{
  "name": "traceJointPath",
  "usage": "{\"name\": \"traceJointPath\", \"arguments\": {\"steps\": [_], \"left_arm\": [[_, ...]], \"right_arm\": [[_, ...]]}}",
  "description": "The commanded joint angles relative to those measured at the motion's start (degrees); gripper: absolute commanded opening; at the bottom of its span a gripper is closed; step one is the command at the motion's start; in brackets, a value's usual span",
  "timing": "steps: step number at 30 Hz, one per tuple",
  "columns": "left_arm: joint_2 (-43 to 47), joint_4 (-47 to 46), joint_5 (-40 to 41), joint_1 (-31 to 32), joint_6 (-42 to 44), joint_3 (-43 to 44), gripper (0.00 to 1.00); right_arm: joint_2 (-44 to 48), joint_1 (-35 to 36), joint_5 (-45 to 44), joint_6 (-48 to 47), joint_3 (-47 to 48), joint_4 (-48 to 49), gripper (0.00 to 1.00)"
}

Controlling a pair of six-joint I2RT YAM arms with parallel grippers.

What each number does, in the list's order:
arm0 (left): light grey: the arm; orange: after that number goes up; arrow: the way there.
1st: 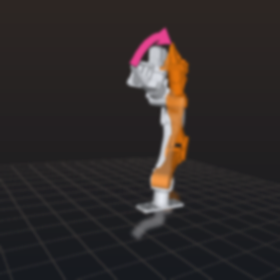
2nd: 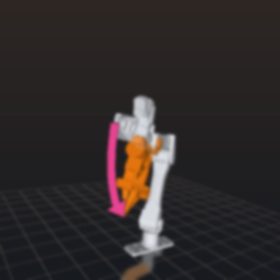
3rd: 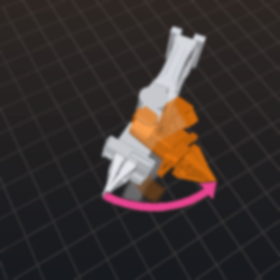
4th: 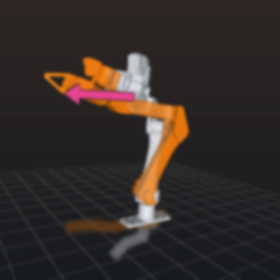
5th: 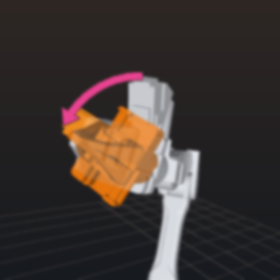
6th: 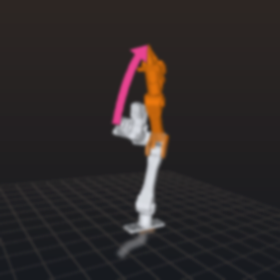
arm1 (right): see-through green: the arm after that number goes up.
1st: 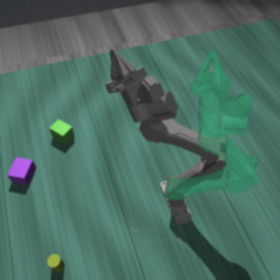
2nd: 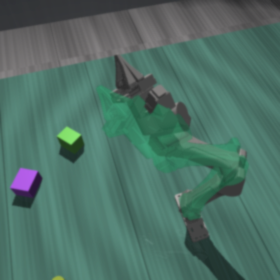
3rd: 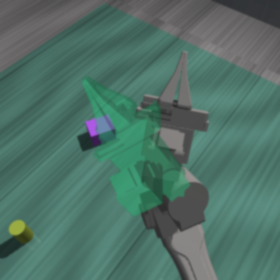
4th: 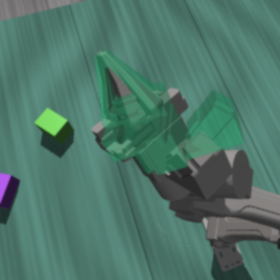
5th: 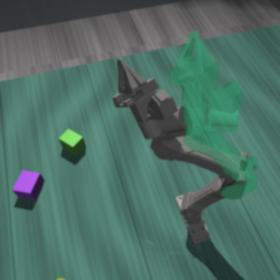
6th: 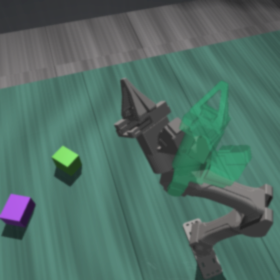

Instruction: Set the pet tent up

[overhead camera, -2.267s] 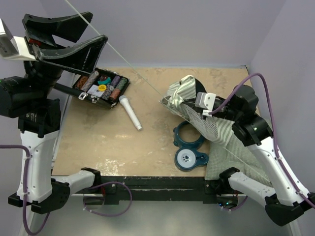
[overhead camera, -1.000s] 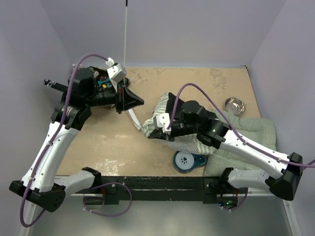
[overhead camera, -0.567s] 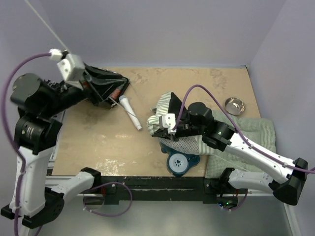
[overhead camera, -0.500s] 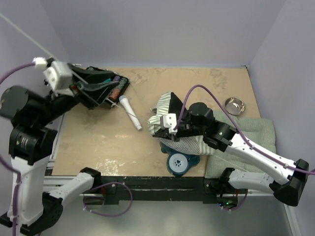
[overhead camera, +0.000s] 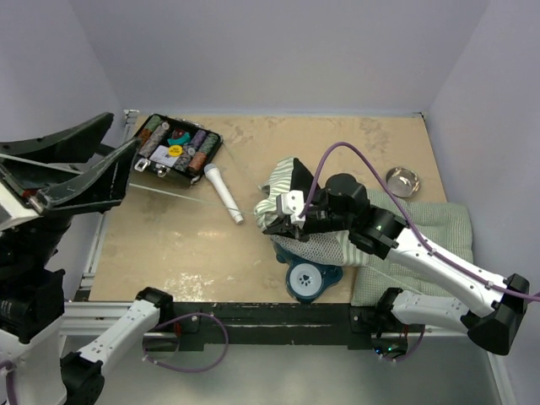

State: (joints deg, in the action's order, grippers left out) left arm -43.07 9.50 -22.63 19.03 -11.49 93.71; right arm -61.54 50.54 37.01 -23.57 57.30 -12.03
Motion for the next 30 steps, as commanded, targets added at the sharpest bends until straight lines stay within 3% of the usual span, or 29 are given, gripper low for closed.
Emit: {"name": "traceJointPath", "arguments": {"steps": [1,4,7,9,12,21,26,30], "left_arm": [[-0.2,-0.3,4.8,-0.3,-2.4,6.8,0.56],[1.8,-1.1,4.2,-0.3,-1.4,6.8,0.68],[8.8,-7.9,0.8,-0.3,2.8,-2.6,0.78],[12.7,-10.5,3.3,-0.3,4.6,-7.5,0.84],[16.2,-6.3,8.9,0.0,7.0,-10.9,0.86],[23.4,-11.7,15.6,-0.1,10.7,-15.9,0.82],[22.6,-12.7,22.4,-1.0,5.6,-12.5,0.72],[21.5,-10.0,20.8,-1.6,1.2,-8.6,0.76]], "right_arm": [[-0.3,-0.4,1.1,1.4,1.2,1.7,0.00],[-0.6,-0.5,1.4,2.1,1.9,1.9,0.00],[-1.1,-0.8,1.6,2.6,3.3,1.7,0.00],[-1.1,-1.1,1.7,3.4,4.1,1.7,0.00],[-1.2,-1.8,2.4,4.8,4.9,2.3,0.00],[-1.3,-2.6,2.8,4.8,4.1,2.6,0.00],[-1.7,-2.5,2.1,3.9,4.2,1.8,0.00],[-1.7,-2.6,2.4,3.5,4.2,1.7,0.00]]}}
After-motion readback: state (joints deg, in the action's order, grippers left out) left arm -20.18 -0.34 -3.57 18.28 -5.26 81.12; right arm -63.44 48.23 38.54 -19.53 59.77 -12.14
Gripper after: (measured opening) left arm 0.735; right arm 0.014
